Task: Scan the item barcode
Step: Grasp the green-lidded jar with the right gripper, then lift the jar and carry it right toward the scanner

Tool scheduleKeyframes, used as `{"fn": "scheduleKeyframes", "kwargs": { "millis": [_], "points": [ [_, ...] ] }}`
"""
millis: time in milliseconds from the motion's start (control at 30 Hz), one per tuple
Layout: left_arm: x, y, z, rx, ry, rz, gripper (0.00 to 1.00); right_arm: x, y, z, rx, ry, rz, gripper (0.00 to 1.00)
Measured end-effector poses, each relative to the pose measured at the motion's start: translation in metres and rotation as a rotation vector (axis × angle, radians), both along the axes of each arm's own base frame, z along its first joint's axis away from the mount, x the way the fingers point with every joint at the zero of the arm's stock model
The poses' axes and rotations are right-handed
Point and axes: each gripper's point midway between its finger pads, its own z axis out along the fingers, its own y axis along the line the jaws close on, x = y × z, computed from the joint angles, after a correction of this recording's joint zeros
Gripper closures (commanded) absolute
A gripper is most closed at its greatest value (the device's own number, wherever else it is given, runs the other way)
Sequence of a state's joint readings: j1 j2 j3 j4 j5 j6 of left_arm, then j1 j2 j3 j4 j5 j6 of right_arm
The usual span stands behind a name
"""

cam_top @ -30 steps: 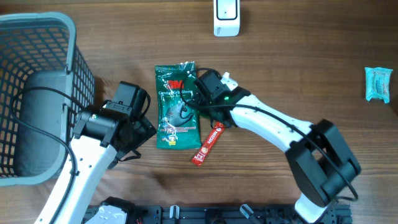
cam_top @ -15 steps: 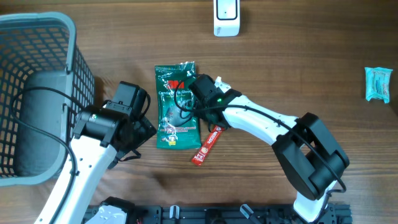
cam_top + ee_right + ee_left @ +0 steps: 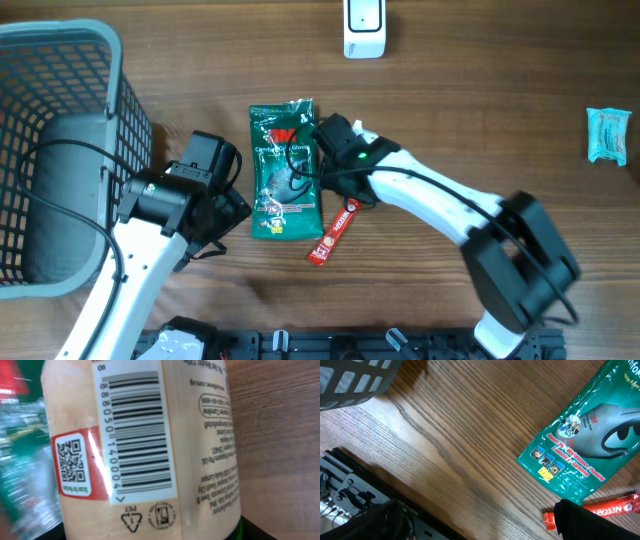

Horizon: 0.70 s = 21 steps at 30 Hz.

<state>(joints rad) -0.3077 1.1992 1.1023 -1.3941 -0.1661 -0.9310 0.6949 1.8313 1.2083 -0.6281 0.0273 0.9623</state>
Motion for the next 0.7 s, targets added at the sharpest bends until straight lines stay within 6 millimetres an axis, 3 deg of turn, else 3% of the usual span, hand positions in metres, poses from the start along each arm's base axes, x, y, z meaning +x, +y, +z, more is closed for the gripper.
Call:
{"fn": "scheduleKeyframes", "kwargs": {
  "millis": [133,200,333,500,600,700],
  "points": [
    [0.0,0.0,0.0,0.0,0.0,0.0,0.0,0.0,0.012,0.053,0.111,-0.082,0.056,0.47],
    [0.0,0.0,0.0,0.0,0.0,0.0,0.0,-0.001,0.01,0.061,0.108,-0.091,0.072,0.47],
    [0.0,0.0,0.0,0.0,0.0,0.0,0.0,-0.014,0.002,0.055,0.072,-0.035,0.089,0.47],
    [0.0,0.0,0.0,0.0,0.0,0.0,0.0,-0.03,0.016,0.057,0.165,0.045,0.137,0.46],
    [0.0,0.0,0.0,0.0,0.0,0.0,0.0,-0.048,0.022,0.057,0.215,0.131,0.177,0.46],
    [0.0,0.0,0.0,0.0,0.0,0.0,0.0,-0.068,0.013,0.052,0.187,0.218,0.199,0.46]
  ]
}}
